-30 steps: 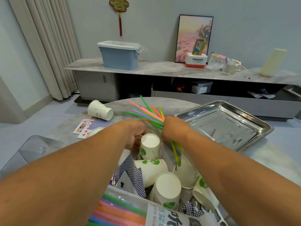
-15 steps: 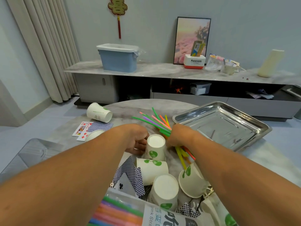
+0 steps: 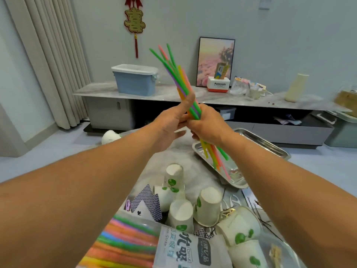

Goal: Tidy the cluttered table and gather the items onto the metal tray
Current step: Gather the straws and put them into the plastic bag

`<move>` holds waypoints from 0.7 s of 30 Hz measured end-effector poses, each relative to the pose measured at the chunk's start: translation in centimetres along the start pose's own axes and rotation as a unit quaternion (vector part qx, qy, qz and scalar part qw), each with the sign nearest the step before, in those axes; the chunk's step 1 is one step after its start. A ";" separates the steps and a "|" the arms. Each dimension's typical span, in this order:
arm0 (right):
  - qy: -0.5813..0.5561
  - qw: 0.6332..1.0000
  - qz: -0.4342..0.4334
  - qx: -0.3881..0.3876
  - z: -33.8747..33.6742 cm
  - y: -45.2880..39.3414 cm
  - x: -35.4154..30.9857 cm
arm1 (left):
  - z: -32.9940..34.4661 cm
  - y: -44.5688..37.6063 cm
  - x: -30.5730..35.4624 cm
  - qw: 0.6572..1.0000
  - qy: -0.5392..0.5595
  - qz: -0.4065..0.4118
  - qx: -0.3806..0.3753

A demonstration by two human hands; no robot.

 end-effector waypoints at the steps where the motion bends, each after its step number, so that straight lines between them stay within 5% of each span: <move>1: 0.005 1.000 -0.011 0.002 -0.3 0.7 -0.7 | 0.9 0.4 1.1 1.000 -0.002 0.016 -0.001; 8: 0.031 0.998 -0.049 0.016 -2.0 8.2 -4.7 | 4.2 4.2 5.3 0.976 -0.018 0.037 0.212; 21: -0.190 0.976 -0.003 -0.106 -2.3 22.2 -6.3 | 5.1 16.9 13.7 0.933 0.065 0.141 0.324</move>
Point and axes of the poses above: each hand's wrist, its own y-axis away from the middle knuckle, its own z-axis out of the palm, x = y × z, the point moved 4 cm from there along -y, towards the middle knuckle, and after that the axes turned 8 degrees about z, right-handed, at the moved point
